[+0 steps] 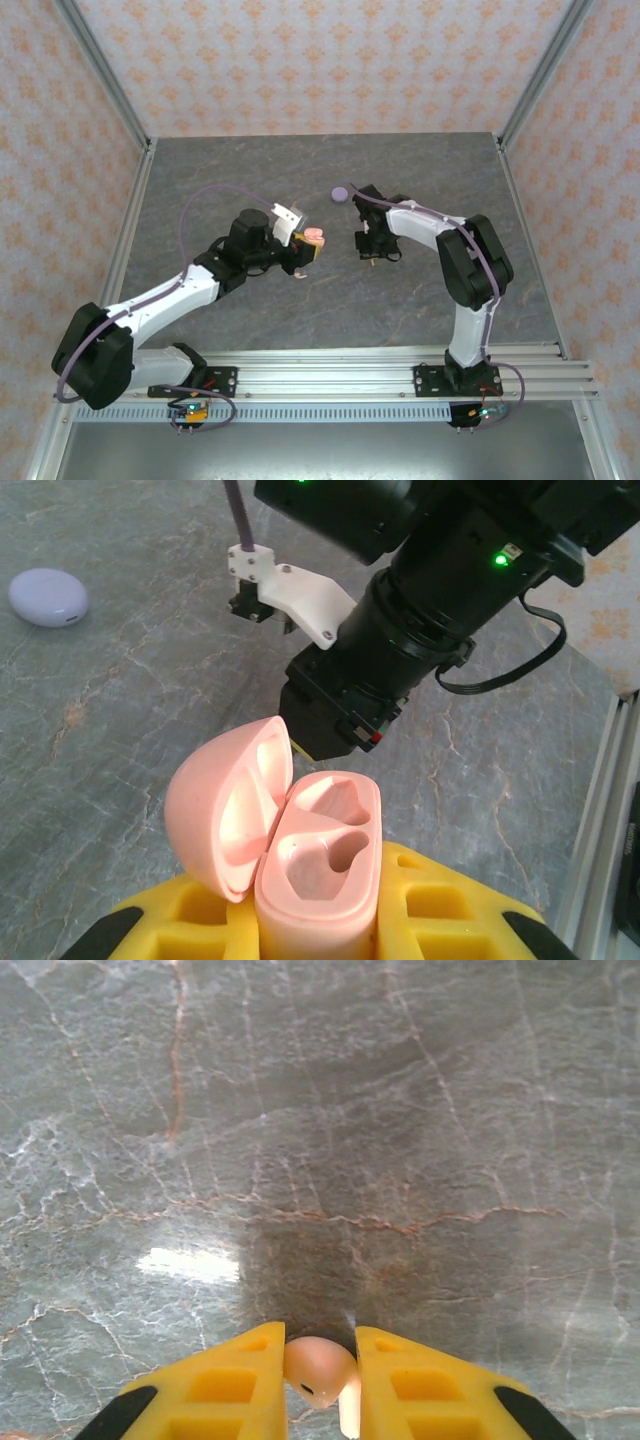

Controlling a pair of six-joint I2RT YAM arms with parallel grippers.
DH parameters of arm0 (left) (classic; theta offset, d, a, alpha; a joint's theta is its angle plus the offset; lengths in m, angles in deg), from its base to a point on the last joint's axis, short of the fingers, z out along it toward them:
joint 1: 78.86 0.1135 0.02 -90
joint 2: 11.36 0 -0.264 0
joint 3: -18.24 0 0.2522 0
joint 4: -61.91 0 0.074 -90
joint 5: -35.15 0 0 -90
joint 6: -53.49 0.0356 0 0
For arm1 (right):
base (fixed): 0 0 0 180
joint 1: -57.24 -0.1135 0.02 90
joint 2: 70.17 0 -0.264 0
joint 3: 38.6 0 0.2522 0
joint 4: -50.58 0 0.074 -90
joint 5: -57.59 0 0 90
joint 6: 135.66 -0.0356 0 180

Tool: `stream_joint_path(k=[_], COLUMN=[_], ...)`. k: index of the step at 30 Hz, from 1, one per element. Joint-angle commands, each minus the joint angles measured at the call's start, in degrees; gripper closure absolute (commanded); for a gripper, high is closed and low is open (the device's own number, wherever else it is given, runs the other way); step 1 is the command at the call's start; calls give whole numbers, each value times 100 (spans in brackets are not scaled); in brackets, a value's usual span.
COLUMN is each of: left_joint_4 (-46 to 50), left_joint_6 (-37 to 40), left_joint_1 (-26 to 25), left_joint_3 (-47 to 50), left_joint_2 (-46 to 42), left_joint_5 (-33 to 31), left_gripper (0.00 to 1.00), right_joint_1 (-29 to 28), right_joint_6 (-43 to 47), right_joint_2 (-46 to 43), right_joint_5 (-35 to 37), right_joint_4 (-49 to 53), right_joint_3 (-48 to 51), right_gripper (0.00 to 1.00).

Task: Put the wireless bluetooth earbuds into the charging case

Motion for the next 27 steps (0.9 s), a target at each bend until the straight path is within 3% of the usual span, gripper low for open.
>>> stream_joint_path(k=[1,16,27], left_joint_4=[-605,-1234,-1820], left_joint_6=[-169,-402,-810], left_joint_1=[-68,-135,-153], left_joint_3=[6,75,199], left_joint_2=[118,740,956], left_joint_5=[-152,-398,-393], left_gripper=[89,89,89], right_joint_1=[124,390,392], right_joint_6=[-184,-528,-528], right_joint_2=[-285,-965,-2117], right_joint_5=[-195,-806,-1633], right_joint_4=[-225,-831,-1378], right_joint_3=[190,635,874], right_gripper=[79,79,79])
